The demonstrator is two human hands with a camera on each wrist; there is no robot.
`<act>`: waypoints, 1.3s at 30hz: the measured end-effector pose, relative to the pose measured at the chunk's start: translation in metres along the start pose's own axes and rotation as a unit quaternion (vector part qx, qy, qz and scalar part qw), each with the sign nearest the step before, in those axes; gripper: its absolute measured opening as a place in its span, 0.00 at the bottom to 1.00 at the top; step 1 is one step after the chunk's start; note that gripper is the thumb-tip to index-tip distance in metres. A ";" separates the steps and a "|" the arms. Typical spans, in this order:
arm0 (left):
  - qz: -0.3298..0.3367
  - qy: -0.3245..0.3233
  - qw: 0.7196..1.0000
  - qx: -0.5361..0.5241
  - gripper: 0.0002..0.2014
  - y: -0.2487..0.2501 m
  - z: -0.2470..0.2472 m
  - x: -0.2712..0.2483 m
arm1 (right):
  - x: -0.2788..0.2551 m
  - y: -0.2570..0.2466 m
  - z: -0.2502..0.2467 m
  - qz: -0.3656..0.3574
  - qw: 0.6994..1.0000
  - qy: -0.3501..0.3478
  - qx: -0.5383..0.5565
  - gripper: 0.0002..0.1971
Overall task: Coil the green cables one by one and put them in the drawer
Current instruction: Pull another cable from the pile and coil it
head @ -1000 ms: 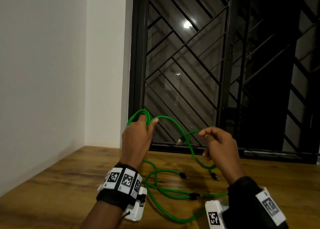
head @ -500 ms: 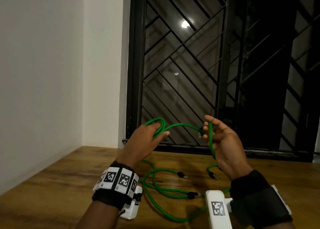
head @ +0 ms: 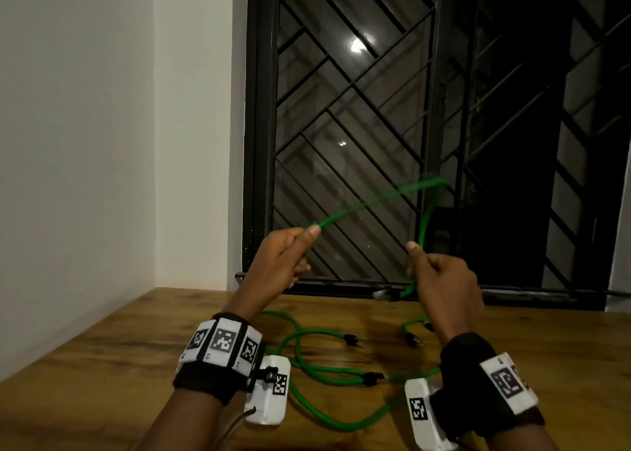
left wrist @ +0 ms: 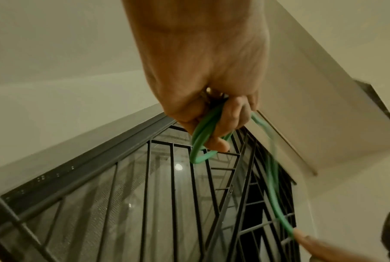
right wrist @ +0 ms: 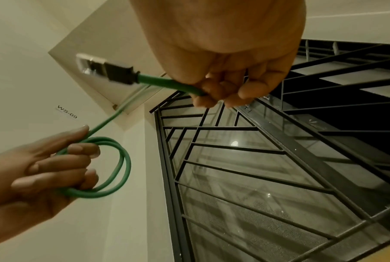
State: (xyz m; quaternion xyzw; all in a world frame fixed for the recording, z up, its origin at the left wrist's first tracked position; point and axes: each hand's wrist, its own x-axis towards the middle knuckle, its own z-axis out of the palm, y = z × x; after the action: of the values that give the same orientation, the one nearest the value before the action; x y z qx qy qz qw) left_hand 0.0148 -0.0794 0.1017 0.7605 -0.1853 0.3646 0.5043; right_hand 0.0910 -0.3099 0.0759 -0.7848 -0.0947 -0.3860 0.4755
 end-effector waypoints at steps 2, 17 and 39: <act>-0.030 0.028 0.997 -0.058 0.21 0.007 0.001 0.001 | -0.001 -0.002 0.002 0.018 0.999 -0.030 -0.003 0.30; -0.071 0.053 0.922 -0.377 0.18 0.011 -0.008 0.003 | -0.022 -0.022 0.009 -0.026 0.948 -0.303 -0.092 0.08; -0.087 0.163 0.838 -0.513 0.15 -0.007 -0.025 0.008 | -0.018 -0.022 0.018 -0.181 0.953 -0.185 0.158 0.18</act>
State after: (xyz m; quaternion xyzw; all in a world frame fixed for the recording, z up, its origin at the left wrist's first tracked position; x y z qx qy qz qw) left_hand 0.0156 -0.0535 0.1089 0.3354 -0.1937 0.2909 0.8749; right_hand 0.0765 -0.2796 0.0732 -0.7268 -0.3818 -0.2937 0.4897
